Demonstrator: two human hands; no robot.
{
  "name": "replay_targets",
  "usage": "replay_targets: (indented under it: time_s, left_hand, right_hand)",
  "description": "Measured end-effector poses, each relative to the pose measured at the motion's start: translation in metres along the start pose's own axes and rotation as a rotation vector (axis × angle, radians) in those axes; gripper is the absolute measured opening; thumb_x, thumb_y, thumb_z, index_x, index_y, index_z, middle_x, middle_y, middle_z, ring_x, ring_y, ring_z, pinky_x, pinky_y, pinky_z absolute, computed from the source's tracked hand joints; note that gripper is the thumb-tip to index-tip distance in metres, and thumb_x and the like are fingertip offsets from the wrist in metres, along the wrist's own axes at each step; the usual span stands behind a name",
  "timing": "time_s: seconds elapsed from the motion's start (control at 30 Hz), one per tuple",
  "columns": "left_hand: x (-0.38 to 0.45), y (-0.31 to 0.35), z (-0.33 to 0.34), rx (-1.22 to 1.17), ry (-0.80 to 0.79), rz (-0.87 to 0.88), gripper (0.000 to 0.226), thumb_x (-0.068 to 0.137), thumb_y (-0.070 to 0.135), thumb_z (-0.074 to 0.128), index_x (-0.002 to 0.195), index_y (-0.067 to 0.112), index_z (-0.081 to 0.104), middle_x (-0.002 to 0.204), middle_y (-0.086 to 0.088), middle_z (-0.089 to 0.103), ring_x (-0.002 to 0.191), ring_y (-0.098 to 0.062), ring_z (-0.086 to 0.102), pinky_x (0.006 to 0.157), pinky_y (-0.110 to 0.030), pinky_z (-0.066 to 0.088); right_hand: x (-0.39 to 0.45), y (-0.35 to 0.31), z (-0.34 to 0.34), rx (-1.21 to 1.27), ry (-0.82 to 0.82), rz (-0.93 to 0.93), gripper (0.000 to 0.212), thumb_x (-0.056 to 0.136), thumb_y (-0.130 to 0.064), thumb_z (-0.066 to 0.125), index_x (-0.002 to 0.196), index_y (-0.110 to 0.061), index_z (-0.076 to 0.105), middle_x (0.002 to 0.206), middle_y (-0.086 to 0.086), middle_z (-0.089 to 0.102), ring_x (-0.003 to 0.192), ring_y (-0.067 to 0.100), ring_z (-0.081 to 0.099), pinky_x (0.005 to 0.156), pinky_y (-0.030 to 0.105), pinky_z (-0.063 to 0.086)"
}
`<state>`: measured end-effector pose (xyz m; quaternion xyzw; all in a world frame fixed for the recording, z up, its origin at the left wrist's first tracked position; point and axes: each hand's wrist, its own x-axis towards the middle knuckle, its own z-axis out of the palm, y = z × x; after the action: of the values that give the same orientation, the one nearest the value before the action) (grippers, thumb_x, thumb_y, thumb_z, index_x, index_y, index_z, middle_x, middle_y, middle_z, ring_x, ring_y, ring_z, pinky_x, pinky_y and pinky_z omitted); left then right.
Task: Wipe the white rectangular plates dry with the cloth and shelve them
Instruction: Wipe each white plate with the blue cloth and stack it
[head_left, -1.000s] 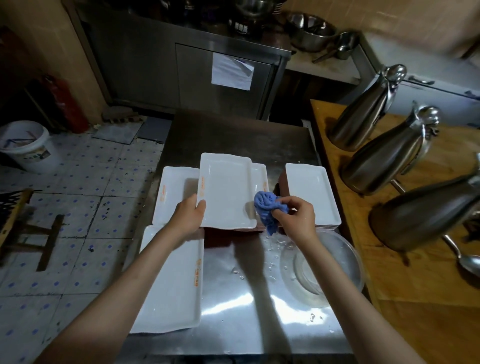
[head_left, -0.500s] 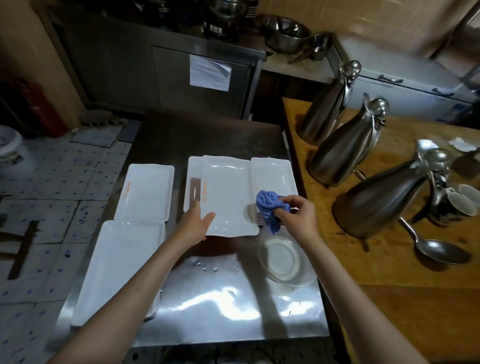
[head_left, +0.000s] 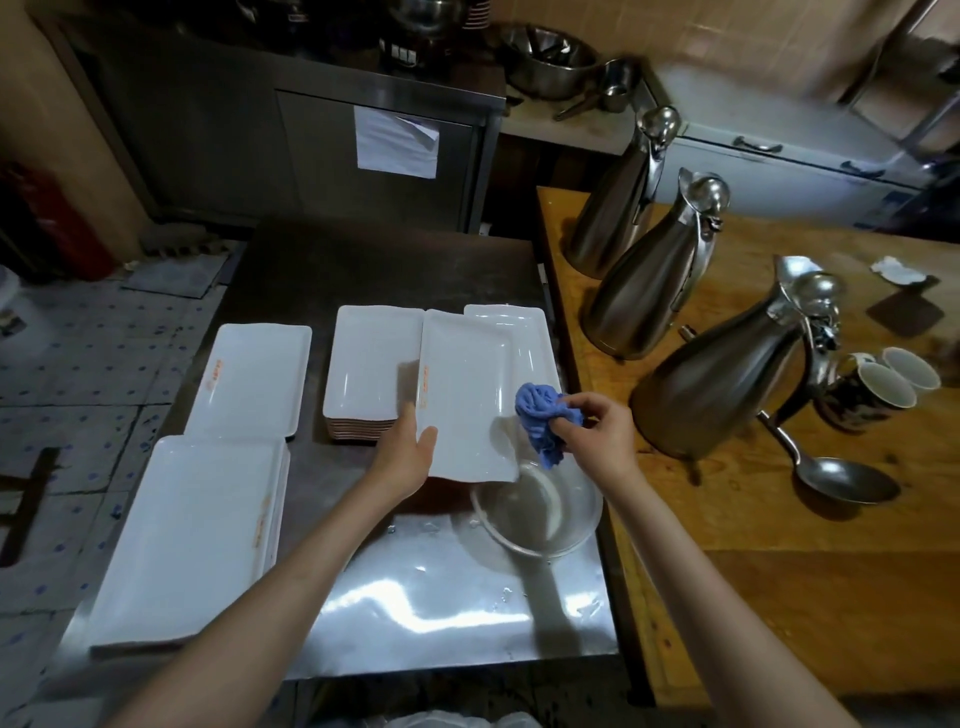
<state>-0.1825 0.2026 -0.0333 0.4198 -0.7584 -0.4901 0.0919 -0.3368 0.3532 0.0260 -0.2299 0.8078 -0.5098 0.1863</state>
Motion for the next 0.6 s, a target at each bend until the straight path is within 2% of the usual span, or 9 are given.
replay_targets:
  time_s: [0.23,0.33,0.43,0.6]
  left_hand:
    - [-0.005,0.011,0.021,0.086,0.06,0.083,0.041,0.1,0.016,0.039,0.139,0.006,0.033,0.13,-0.018,0.054,0.113,-0.036,0.053,0.089,-0.033,0.042]
    - [-0.003,0.013,0.027,0.165,0.062,0.118,0.035,0.099,0.018,0.037,0.132,0.008,0.034,0.121,-0.021,0.058,0.102,-0.038,0.056,0.082,-0.039,0.046]
    - [-0.001,0.016,0.032,0.286,0.071,0.16,0.035,0.1,0.02,0.036,0.132,0.008,0.031,0.115,-0.023,0.059,0.097,-0.04,0.057,0.073,-0.039,0.042]
    - [-0.004,0.023,0.035,0.43,0.086,0.262,0.03,0.1,0.018,0.036,0.127,0.003,0.036,0.107,-0.029,0.061,0.094,-0.046,0.057,0.07,-0.043,0.039]
  right_hand:
    - [-0.003,0.01,-0.014,0.012,0.034,0.032,0.022,0.078,0.004,0.067,0.081,-0.018,0.064,0.083,-0.002,0.063,0.075,0.02,0.066,0.063,0.031,0.059]
    - [-0.005,0.012,-0.02,0.01,0.036,0.038,0.019,0.078,0.004,0.067,0.082,-0.015,0.064,0.081,-0.002,0.062,0.072,0.019,0.065,0.063,0.032,0.059]
    - [-0.007,0.015,-0.024,0.018,0.043,0.04,0.017,0.078,0.005,0.066,0.085,-0.01,0.065,0.08,-0.001,0.062,0.07,0.02,0.065,0.061,0.031,0.059]
    - [-0.007,0.02,-0.026,0.019,0.047,0.052,0.017,0.079,0.004,0.066,0.084,-0.012,0.064,0.082,0.0,0.062,0.069,0.02,0.065,0.059,0.028,0.058]
